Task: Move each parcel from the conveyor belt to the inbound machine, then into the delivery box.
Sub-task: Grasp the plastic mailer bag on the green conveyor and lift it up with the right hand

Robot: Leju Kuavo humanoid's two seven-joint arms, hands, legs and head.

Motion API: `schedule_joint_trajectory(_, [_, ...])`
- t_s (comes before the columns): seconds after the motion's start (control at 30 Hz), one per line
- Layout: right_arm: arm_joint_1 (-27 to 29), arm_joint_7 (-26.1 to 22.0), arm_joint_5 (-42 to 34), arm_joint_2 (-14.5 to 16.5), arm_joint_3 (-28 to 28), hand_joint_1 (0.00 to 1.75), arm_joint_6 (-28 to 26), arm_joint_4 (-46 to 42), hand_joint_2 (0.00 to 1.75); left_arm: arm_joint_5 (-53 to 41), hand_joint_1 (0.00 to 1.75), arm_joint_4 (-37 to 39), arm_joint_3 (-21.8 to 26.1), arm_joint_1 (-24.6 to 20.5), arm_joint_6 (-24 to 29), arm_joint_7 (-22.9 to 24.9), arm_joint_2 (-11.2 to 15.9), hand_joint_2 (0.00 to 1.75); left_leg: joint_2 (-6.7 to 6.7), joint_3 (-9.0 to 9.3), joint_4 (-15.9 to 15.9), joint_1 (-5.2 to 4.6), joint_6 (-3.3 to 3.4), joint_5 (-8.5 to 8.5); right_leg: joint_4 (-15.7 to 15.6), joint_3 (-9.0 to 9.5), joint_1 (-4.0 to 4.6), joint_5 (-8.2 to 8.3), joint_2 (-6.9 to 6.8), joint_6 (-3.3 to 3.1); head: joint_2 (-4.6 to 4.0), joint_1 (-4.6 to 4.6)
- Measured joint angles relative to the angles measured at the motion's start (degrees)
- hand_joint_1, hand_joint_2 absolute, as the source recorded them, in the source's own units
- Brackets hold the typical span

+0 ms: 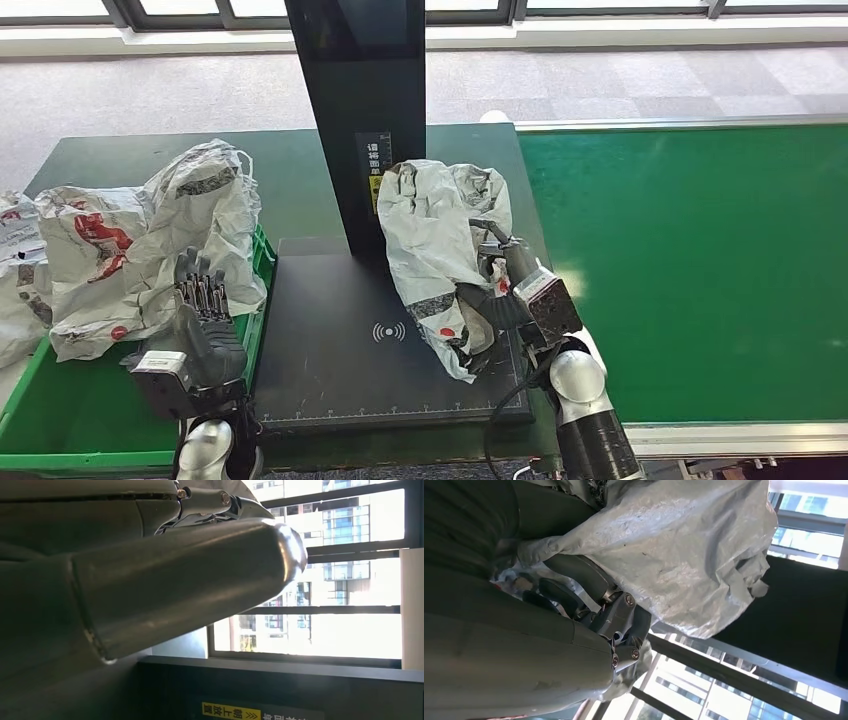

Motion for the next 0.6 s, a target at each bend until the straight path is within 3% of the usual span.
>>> schedule_joint_trajectory(0.37, [0.64,0.18,-1.82,-0.88,8.06,1.75,1.81,0.4,1.75,0.8,0.0,0.02,0.3,-0.27,-0.03,-0.09,0.17,0.0,0.01,0.0,0.0,0.01,-0.01,0.0,0.0,-0.02,0.03,-0.01,-0.01,-0.01,0.0,0.0])
schedule_joint_trajectory(0.6, [0.54,0.71,-2.27,-1.34,9.73,1.75,1.98,1.58,1.75,0.93,0.0,0.02,0.29,-0.28,-0.04,-0.09,0.2,0.0,0.0,0.0,0.0,0.01,0.0,0.0,0.0,-0.01,0.01,0.0,-0.01,-0.01,0.0,0.0])
